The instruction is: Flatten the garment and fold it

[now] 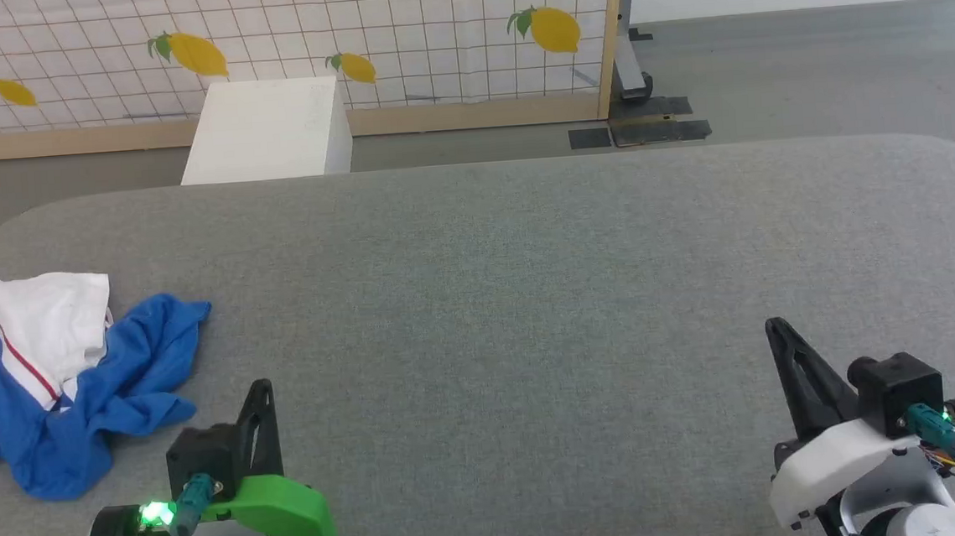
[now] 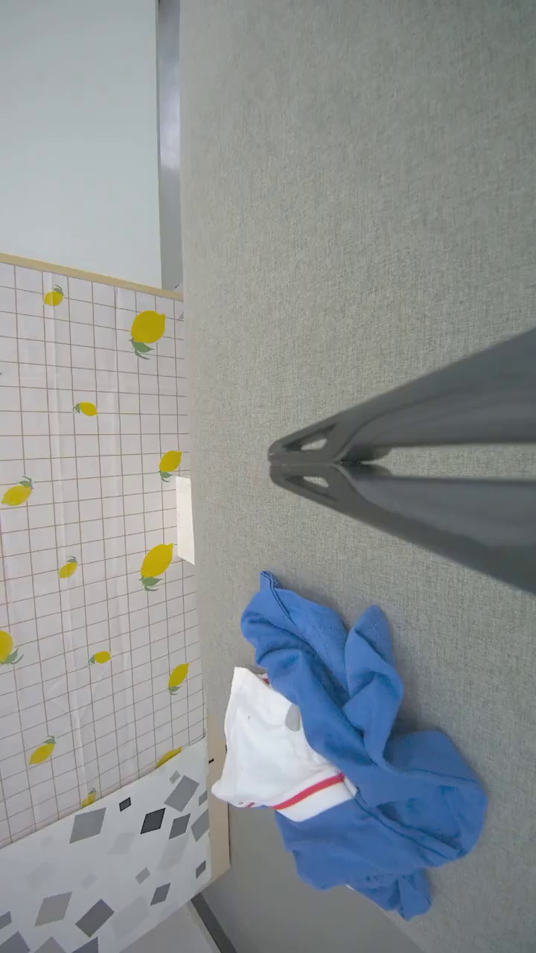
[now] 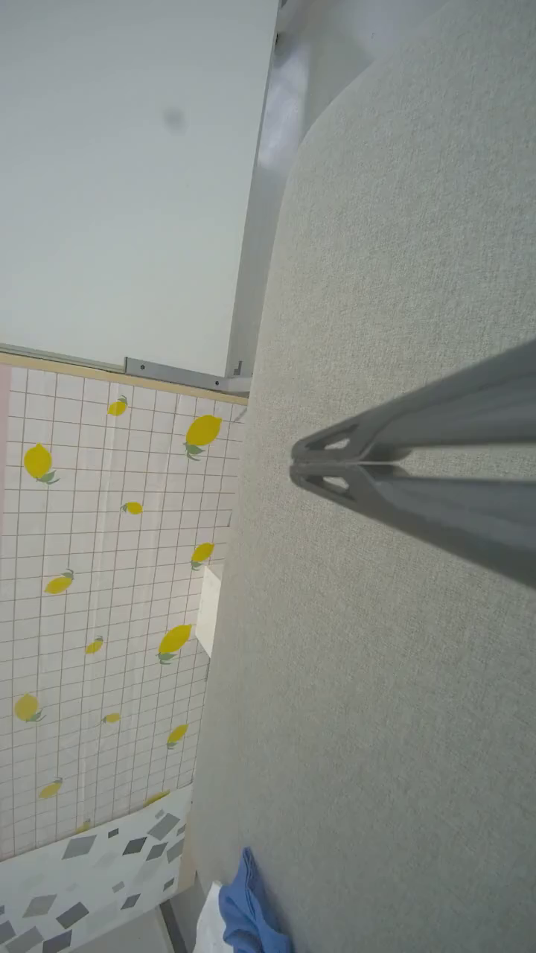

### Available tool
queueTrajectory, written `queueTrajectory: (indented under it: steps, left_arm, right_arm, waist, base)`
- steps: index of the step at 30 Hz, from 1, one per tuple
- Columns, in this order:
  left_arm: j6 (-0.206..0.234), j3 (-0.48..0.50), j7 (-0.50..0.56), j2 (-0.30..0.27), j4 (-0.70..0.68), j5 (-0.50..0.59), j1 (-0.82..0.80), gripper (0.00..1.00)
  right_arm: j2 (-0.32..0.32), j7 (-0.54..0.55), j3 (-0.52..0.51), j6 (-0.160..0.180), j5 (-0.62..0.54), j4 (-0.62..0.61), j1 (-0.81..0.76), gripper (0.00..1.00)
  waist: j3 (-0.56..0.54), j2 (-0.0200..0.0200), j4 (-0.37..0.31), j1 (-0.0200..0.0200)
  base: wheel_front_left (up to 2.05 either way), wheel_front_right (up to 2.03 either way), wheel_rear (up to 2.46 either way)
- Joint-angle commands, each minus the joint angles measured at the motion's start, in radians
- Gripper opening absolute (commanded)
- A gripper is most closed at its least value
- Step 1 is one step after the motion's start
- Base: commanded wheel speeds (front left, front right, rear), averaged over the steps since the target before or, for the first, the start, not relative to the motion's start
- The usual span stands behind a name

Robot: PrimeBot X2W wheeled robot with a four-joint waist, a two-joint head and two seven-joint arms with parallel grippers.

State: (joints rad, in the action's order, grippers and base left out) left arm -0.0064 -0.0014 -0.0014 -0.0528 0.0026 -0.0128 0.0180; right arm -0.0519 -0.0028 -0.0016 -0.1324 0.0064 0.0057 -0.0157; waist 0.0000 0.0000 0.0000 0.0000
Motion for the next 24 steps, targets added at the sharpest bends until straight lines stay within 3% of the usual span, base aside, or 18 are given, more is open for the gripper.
queueTrajectory:
  steps: [1, 24]
  left_arm:
    - [0.006, 0.001, 0.001, 0.003, -0.003, 0.013, -0.018, 0.0]
    - [0.006, 0.001, 0.001, 0.003, -0.003, 0.013, -0.018, 0.0]
  right_arm:
    - [0.002, 0.003, 0.002, 0.002, -0.006, -0.006, 0.016, 0.0]
    - [0.002, 0.003, 0.002, 0.002, -0.006, -0.006, 0.016, 0.0]
  waist:
    - [0.0, 0.0, 0.0, 0.0]
    - [0.0, 0.0, 0.0, 0.0]
  base:
    - [0.0, 0.0, 0.0]
    - [0.0, 0.0, 0.0]
